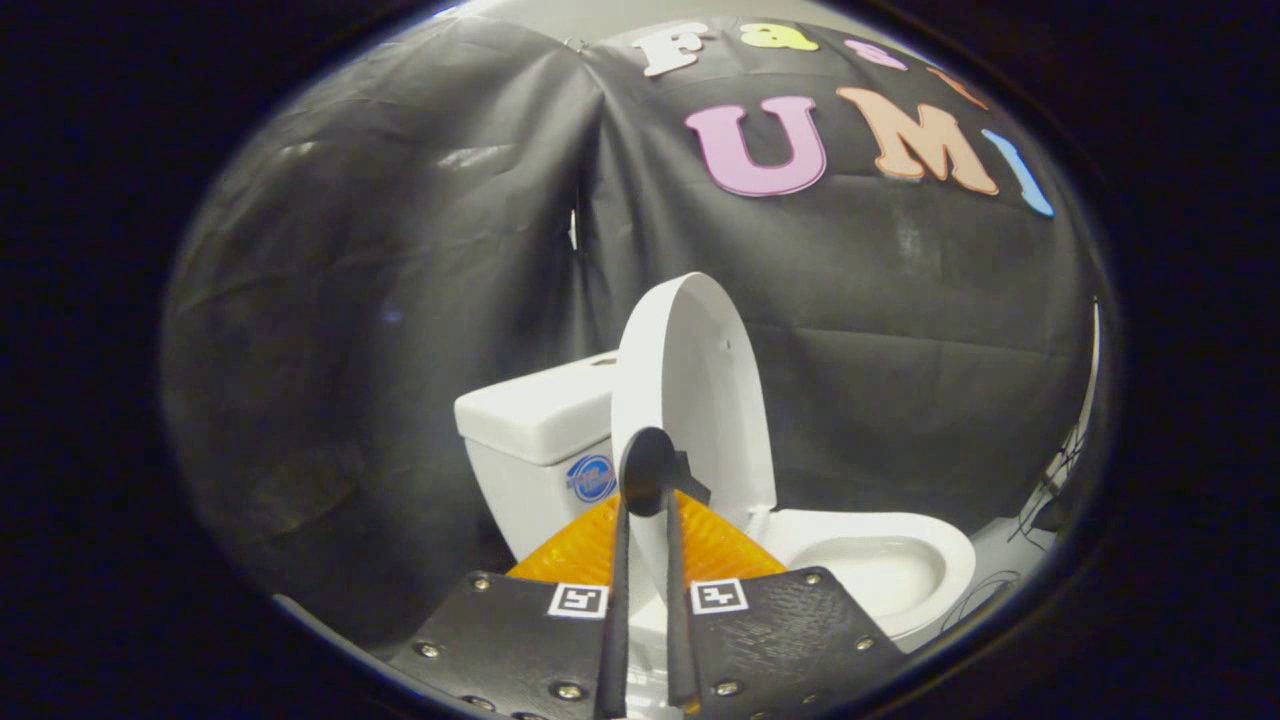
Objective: Open the toilet lid.
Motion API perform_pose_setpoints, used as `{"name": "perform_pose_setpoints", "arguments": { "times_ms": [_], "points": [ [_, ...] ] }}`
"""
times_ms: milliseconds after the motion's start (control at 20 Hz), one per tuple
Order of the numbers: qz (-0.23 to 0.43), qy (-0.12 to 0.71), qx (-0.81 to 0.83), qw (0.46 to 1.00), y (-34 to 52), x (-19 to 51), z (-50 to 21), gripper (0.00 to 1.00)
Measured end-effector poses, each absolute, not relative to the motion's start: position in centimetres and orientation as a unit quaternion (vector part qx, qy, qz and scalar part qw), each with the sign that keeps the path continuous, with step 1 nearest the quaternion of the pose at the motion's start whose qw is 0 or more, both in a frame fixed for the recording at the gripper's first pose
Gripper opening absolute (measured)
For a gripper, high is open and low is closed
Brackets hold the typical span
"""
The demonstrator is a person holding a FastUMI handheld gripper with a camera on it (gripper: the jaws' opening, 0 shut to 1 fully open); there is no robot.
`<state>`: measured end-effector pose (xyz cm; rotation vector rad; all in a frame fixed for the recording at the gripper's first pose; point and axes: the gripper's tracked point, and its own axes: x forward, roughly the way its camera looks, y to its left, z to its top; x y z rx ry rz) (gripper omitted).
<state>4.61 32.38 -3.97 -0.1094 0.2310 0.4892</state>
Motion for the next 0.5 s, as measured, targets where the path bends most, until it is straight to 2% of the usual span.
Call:
{"name": "perform_pose_setpoints", "arguments": {
  "times_ms": [100,200,450,500],
  "points": [
    [0.241,0.113,-0.058,0.962,31.4,3.9,-3.9,0.23],
    [0.235,0.106,-0.056,0.965,30.2,3.2,-3.2,0.42],
    [0.213,0.075,-0.019,0.974,26.9,2.8,0.0,0.96],
    [0.204,0.068,-0.012,0.977,25.8,2.8,0.7,0.97]
  ]
}}
